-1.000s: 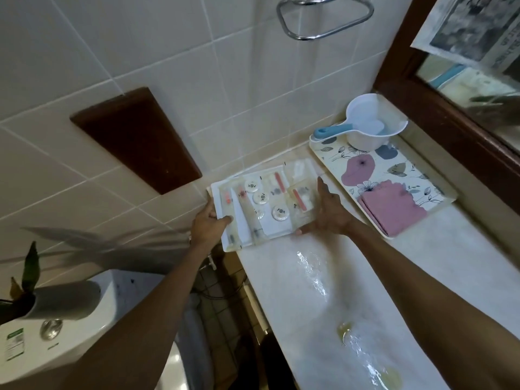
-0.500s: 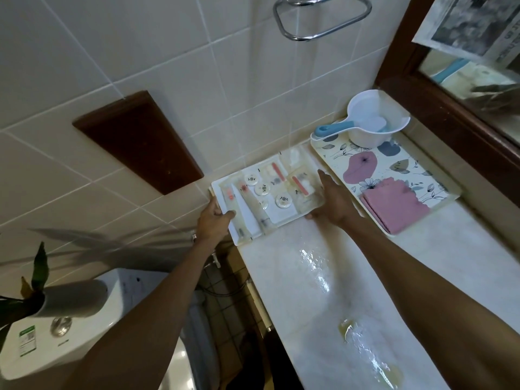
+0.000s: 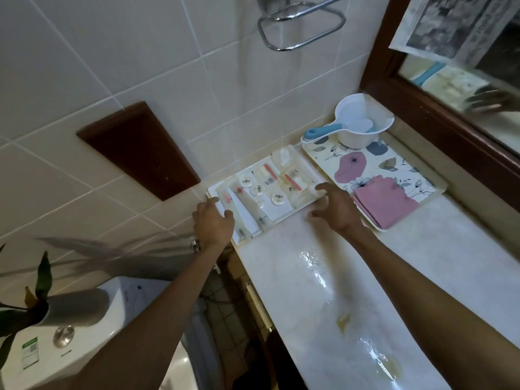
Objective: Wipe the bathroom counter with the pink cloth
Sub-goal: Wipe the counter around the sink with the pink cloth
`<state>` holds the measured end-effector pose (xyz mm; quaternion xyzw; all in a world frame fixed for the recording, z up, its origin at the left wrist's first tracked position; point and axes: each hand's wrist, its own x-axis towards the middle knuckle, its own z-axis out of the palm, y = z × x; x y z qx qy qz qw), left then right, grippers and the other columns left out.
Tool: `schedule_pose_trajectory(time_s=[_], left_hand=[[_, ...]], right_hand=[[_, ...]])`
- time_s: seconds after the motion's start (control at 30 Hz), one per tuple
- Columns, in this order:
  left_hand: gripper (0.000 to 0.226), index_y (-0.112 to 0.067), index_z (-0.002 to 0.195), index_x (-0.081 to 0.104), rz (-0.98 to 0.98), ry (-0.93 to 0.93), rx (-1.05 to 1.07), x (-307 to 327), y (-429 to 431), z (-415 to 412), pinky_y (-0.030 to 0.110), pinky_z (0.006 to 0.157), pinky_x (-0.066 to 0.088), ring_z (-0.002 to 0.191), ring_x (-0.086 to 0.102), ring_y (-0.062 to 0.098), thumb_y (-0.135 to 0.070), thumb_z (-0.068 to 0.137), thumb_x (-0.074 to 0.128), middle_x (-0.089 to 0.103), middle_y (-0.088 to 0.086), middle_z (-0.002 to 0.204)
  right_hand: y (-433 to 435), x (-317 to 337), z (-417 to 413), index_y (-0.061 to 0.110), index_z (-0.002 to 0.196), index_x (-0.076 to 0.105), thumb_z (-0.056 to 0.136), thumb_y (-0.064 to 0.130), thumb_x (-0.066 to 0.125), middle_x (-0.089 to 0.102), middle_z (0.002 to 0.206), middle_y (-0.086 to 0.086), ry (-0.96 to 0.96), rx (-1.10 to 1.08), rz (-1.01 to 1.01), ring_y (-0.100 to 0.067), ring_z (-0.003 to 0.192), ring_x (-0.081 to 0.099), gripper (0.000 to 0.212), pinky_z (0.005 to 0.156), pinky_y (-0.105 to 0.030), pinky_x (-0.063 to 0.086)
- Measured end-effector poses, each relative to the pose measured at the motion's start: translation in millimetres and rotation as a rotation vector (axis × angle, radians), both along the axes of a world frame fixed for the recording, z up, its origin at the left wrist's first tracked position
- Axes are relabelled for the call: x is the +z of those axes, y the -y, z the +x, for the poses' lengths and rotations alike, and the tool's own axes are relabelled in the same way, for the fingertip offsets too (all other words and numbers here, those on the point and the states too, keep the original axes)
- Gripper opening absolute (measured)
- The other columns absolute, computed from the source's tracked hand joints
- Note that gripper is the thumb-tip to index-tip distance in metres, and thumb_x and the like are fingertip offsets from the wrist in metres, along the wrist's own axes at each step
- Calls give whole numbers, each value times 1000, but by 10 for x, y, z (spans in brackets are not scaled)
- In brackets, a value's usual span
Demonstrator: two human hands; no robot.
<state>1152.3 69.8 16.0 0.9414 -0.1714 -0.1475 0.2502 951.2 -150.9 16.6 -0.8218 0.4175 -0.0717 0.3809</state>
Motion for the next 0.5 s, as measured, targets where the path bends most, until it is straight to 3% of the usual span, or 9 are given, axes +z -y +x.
schedule_pose_trajectory(time_s=[0.1, 0.17, 0.3, 0.4, 0.5], left_hand=[[41, -20, 136, 60, -105, 63, -153, 169, 275, -348, 47, 107, 49, 132, 50, 30, -23, 96, 65, 57, 8, 140], [35, -20, 132, 62, -189, 31, -273, 234, 518, -602, 45, 103, 48, 126, 52, 28, -19, 96, 63, 63, 5, 130], [31, -20, 128, 63, -262, -15, -520, 295, 1076, -1046, 41, 98, 48, 116, 55, 25, -19, 97, 61, 66, 0, 113], [34, -17, 132, 61, -250, -55, -693, 251, 1497, -1302, 39, 97, 49, 116, 56, 26, -23, 99, 63, 67, 6, 117], [43, -12, 139, 57, -188, -94, -833, 143, 1918, -1469, 42, 101, 48, 124, 55, 32, -26, 99, 65, 63, 14, 128]], right_hand=[[-18, 129, -365, 20, 122, 64, 72, 35, 87, 66, 117, 0, -34, -27, -38, -17, 101, 61, 57, 75, -30, 41], [33, 205, -614, 20, 118, 66, 78, 41, 82, 67, 113, 2, -40, -110, -51, -16, 97, 63, 48, 76, -32, 46], [214, 257, -1086, 17, 113, 67, 91, 35, 66, 73, 110, -1, -17, -331, -101, -19, 95, 68, 28, 80, -34, 52], [364, 149, -1388, 17, 113, 65, 95, 34, 61, 72, 111, -2, -10, -477, -119, -20, 92, 67, 26, 78, -32, 50], [476, -34, -1604, 14, 125, 59, 97, 33, 59, 64, 125, -8, -44, -556, -108, -26, 107, 63, 34, 89, -38, 50]])
